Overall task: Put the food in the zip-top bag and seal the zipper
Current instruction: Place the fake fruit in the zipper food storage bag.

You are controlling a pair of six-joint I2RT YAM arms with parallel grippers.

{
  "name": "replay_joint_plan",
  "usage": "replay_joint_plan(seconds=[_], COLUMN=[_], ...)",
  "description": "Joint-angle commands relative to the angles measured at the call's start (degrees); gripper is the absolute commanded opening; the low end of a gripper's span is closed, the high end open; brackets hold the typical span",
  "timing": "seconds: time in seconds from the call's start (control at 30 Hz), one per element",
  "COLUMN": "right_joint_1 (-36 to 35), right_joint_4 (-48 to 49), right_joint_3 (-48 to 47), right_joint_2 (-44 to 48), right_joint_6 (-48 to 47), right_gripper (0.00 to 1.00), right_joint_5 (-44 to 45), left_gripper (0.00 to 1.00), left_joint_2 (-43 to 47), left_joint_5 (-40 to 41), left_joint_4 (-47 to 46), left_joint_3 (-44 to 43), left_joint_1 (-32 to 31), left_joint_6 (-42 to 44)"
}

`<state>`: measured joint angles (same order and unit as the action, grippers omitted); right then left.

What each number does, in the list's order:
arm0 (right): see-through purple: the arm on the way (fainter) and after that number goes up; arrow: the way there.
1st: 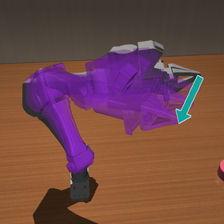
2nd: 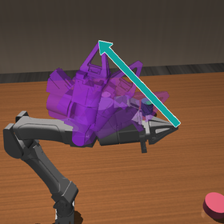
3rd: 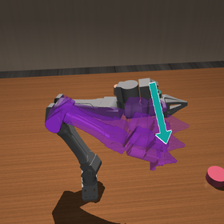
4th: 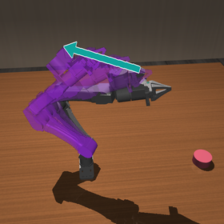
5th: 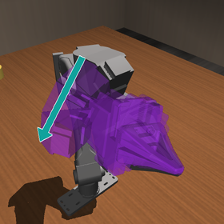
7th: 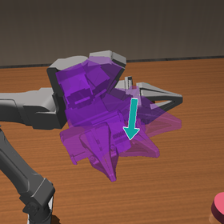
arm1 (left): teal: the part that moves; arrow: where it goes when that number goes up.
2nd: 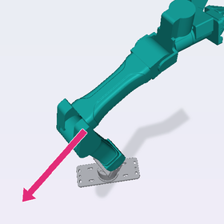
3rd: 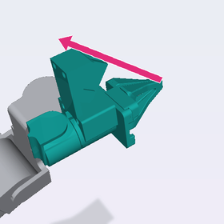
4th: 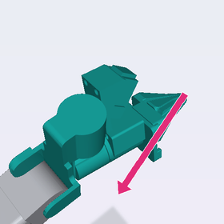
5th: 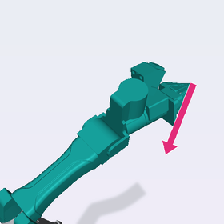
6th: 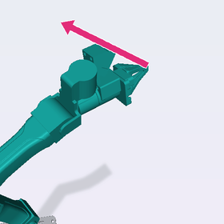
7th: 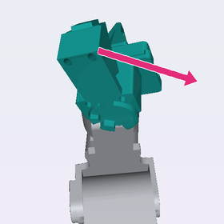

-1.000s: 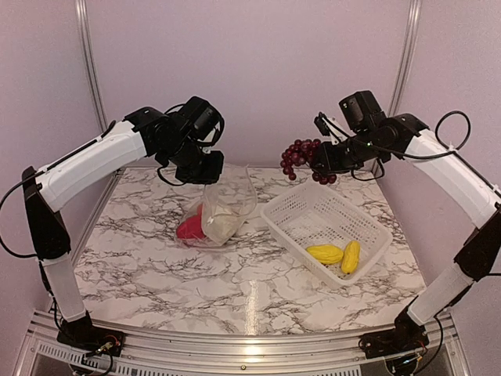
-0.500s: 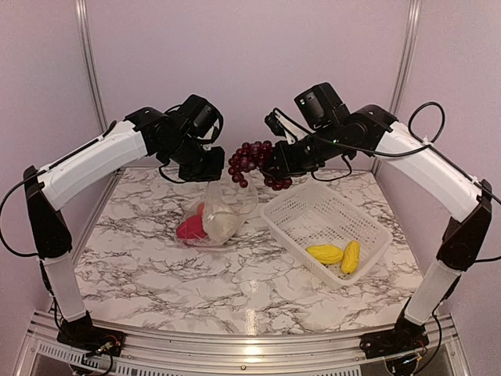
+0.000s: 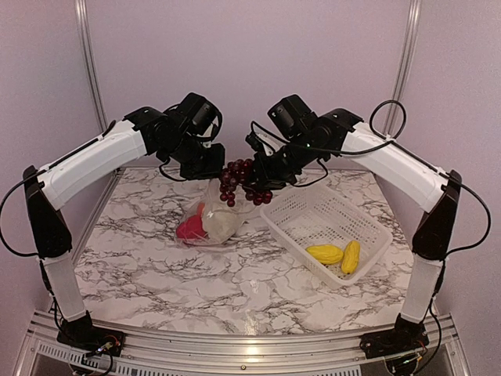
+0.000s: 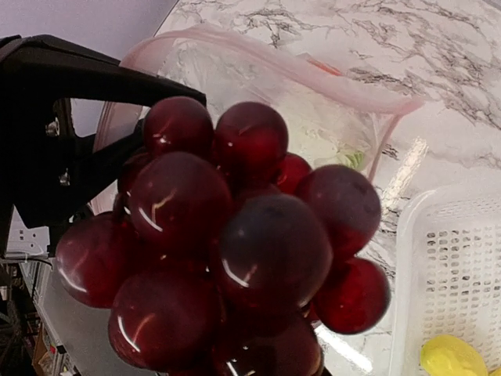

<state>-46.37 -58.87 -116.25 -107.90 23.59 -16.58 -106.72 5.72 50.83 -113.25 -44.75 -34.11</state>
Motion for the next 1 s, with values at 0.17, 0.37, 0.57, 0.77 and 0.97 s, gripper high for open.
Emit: replay_joint_plan(seconds=[0.17,0.37,0.57,0.77,0.97], right_joint_1=[4.2,6.38,6.49,6.8,6.67], right_joint_4=[10.42,22.44,34.88,32.75,23.7], right_joint_3=[2.35,9.2,13.51,13.56,12.84], right_joint_2=[-0.55,0.69,1.2,3.61,4.58], right_joint_6=[12.25,20.92,30.84,29.95,23.21], right_gripper=[0.26,0.39,0.64,0.7,0.7], right_joint_5=[-16.9,-24.73,-29.65,-28.17,-24.82], left_gripper=[0.0,0.0,0.0,0.0,0.0], left_joint_2=[1.11,1.88,3.64,5.1,6.43], left_joint_5=[-1.71,-3.27,-5.25,-5.35,-5.25], left_joint_4=[-1.77,-3.12,-6.21,-6.56,-7.29], left_joint_3=[-0.08,1.74,4.59,6.87,8.7], left_joint_1=[0.37,0.36,0.61,1.61,2.8], left_joint_6=[-0.78,-1.3,-2.38,-3.41,-5.34])
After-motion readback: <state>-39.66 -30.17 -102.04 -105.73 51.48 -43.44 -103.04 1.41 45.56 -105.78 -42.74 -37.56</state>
